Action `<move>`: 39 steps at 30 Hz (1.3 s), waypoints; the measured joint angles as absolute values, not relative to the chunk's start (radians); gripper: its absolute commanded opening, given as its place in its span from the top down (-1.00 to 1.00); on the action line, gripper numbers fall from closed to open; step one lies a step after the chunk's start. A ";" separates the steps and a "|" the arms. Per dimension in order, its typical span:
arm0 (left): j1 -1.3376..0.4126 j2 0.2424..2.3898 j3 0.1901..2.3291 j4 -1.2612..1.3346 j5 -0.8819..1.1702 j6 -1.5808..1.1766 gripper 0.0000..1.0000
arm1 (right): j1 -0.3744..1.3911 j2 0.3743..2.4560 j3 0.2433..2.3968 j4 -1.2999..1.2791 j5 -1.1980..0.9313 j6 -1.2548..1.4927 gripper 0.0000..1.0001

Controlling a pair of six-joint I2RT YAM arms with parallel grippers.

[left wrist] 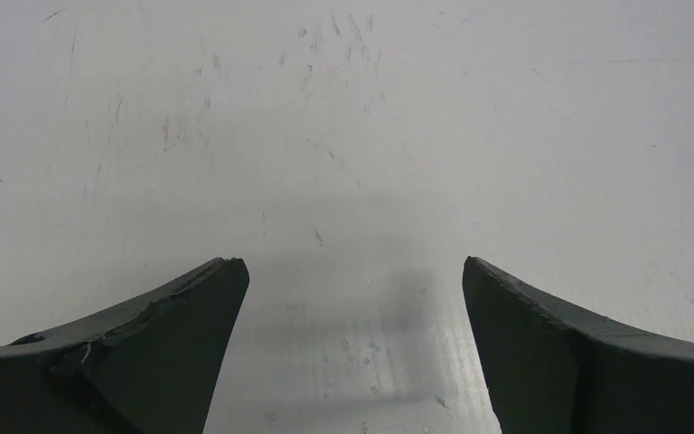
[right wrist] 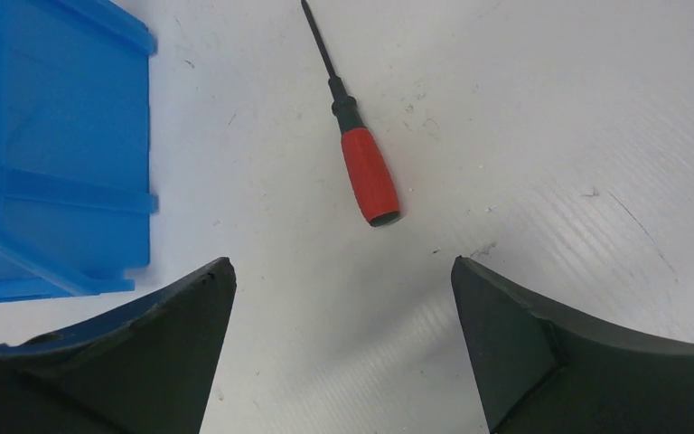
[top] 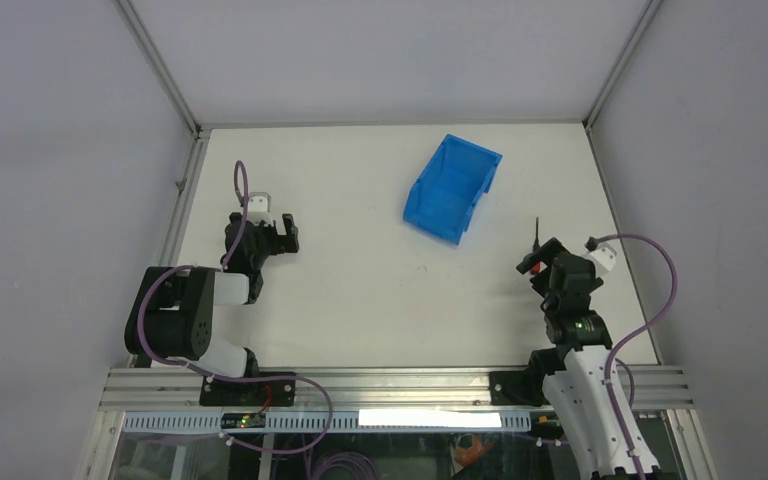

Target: Put the screwdriver in the bin

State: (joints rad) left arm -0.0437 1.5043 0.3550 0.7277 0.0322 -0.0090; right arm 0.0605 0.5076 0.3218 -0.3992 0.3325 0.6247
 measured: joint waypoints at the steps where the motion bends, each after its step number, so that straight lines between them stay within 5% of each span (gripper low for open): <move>1: -0.044 1.504 0.355 0.728 0.032 -0.009 -0.98 | 0.060 0.505 0.326 -0.402 0.332 0.619 -0.88; 7: -0.044 1.504 0.355 0.728 0.033 -0.009 -0.98 | 0.060 0.638 0.490 -0.459 0.371 0.546 -0.98; 15: -0.044 1.504 0.355 0.734 0.032 -0.009 -0.98 | 0.008 1.181 0.949 -0.561 0.296 0.400 -0.98; 23: -0.044 1.504 0.355 0.734 0.032 -0.009 -0.98 | -0.074 1.584 1.072 -0.665 0.189 0.312 -0.91; 27: -0.044 1.504 0.355 0.734 0.033 -0.009 -0.98 | -0.086 1.683 1.066 -0.675 0.163 0.292 -0.64; 32: -0.044 1.504 0.355 0.734 0.033 -0.009 -0.98 | -0.107 1.756 1.100 -0.668 0.112 0.268 0.01; 36: -0.044 1.505 0.355 0.734 0.033 -0.009 -0.98 | -0.106 1.767 1.112 -0.659 0.101 0.251 0.30; 38: -0.044 1.505 0.355 0.734 0.033 -0.009 -0.98 | -0.107 1.762 1.108 -0.656 0.101 0.247 0.61; 39: -0.044 1.505 0.355 0.734 0.032 -0.009 -0.98 | -0.107 1.757 1.102 -0.653 0.100 0.244 0.92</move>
